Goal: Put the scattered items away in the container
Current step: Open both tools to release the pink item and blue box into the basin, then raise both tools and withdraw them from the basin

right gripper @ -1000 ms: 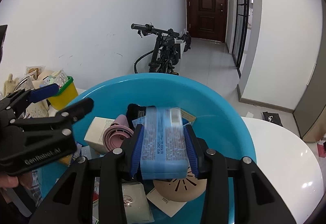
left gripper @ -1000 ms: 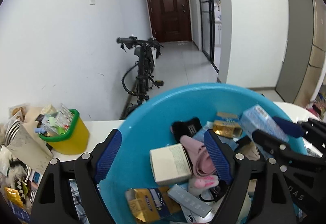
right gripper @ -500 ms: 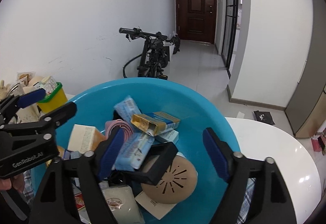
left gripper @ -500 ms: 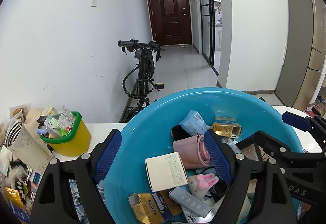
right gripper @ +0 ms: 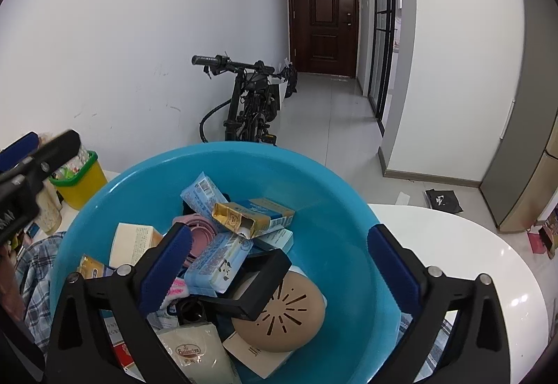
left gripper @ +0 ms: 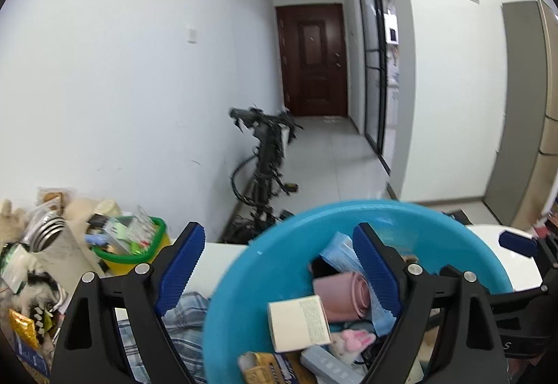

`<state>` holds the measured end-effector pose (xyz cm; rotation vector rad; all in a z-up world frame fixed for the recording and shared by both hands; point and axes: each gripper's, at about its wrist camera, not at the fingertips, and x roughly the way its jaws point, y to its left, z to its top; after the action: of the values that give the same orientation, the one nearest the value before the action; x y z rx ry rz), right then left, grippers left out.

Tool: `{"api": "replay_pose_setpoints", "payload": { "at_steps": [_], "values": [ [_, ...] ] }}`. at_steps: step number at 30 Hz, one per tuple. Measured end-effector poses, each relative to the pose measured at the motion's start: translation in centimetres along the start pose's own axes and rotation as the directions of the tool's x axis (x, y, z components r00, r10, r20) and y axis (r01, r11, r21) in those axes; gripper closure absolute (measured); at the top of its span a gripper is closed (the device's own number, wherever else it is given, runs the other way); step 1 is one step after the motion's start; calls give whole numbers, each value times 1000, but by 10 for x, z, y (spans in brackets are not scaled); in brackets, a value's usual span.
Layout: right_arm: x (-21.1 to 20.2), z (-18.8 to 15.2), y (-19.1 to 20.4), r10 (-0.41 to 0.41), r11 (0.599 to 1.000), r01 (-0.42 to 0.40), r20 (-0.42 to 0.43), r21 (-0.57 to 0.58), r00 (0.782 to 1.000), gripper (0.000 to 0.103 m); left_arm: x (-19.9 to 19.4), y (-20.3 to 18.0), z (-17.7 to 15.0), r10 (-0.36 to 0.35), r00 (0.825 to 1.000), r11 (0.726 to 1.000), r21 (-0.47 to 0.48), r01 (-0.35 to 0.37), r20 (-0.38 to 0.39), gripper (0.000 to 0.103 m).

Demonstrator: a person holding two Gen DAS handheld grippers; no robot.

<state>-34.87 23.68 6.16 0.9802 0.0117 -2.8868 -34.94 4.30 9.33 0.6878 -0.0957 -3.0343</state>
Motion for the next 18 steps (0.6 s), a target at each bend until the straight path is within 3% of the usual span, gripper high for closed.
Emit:
{"api": "replay_pose_setpoints", "payload": {
  "at_steps": [3, 5, 6, 8, 10, 13, 18],
  "values": [
    [-6, 3, 1, -18, 1000, 18, 30, 2, 999, 3, -9, 7, 4, -34, 999, 999, -42, 35, 35, 14],
    [-11, 5, 2, -39, 999, 39, 46, -3, 998, 2, -21, 8, 7, -30, 995, 998, -44, 35, 97, 14],
    [-14, 7, 2, -50, 999, 50, 55, -8, 997, 2, -27, 7, 9, -16, 990, 999, -43, 23, 140, 14],
    [-22, 9, 2, -67, 998, 68, 86, -10, 994, 2, -45, 5, 11, 12, 974, 999, -51, 0, 228, 0],
    [-32, 11, 2, -75, 997, 76, 122, 1, 990, 2, -62, 8, 13, 9, 957, 996, -87, 17, 291, 0],
    [-48, 15, 1, -72, 997, 70, 170, 17, 983, 1, -74, 11, 16, -29, 953, 992, -107, 64, 302, 0],
    [-77, 20, 1, -62, 998, 56, 240, 32, 969, 1, -80, 7, 22, -16, 963, 999, -46, 29, 269, 0]
  ]
}}
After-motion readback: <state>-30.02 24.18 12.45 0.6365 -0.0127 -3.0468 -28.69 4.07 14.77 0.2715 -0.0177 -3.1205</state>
